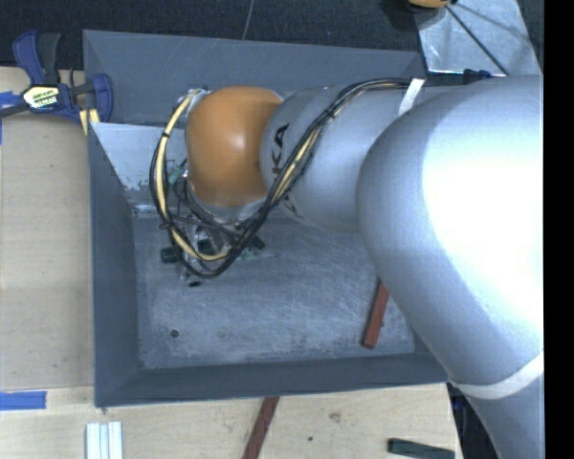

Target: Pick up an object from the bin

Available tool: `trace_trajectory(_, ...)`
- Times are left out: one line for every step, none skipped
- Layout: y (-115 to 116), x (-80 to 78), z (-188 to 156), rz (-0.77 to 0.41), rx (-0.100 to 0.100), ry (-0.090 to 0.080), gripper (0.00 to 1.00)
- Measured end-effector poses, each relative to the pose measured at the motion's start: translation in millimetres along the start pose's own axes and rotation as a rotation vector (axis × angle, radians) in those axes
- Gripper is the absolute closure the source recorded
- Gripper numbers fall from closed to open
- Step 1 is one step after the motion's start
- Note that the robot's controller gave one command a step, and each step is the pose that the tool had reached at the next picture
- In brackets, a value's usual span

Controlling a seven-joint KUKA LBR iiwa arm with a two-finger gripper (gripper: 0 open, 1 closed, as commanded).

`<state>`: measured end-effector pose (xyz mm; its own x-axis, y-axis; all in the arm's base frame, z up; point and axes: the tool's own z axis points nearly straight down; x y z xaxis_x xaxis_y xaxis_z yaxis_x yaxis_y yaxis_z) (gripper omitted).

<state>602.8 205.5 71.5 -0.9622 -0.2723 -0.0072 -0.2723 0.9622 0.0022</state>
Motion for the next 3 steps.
trace_trajectory(24,-22.9,-119,-0.054,0.002,0.003,1.00)
trace_trajectory(23,-22.9,-118,-0.054,0.002,0.003,1.00)
trace_trajectory(17,-23.0,-149,-0.174,0.001,0.011,1.00)
